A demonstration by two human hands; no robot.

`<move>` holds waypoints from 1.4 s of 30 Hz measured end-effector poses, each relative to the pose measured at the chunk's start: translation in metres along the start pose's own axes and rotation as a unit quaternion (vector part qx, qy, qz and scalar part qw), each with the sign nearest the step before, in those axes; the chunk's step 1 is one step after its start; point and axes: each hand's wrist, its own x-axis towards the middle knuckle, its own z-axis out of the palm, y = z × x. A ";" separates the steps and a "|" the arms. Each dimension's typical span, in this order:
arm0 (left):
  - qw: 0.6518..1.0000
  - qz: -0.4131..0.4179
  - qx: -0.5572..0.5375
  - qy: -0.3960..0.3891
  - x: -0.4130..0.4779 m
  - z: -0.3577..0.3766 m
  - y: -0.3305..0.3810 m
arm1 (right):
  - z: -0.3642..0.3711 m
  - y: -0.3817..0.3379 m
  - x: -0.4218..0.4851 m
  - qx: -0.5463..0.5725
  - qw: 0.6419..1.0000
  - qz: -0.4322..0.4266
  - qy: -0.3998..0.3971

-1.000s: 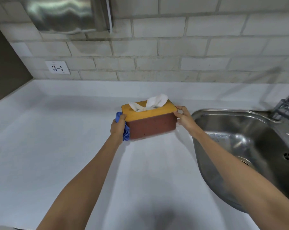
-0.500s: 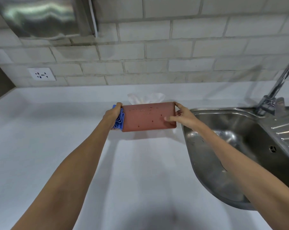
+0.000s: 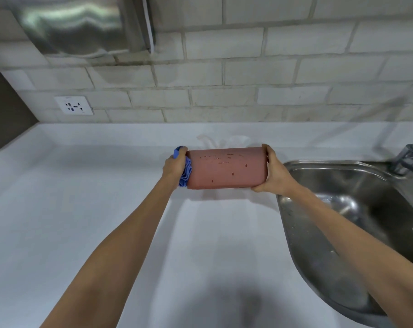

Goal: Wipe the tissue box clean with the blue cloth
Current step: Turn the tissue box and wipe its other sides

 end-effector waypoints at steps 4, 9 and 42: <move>0.998 0.036 -0.053 -0.004 -0.007 0.005 0.008 | -0.004 0.003 0.004 0.031 0.999 0.010 0.003; 0.995 0.042 -0.090 -0.031 -0.013 0.008 0.003 | -0.008 0.006 0.004 0.021 0.999 0.019 -0.015; 0.780 0.520 0.335 0.095 -0.032 0.017 -0.062 | -0.012 0.007 0.010 0.004 1.000 -0.019 -0.014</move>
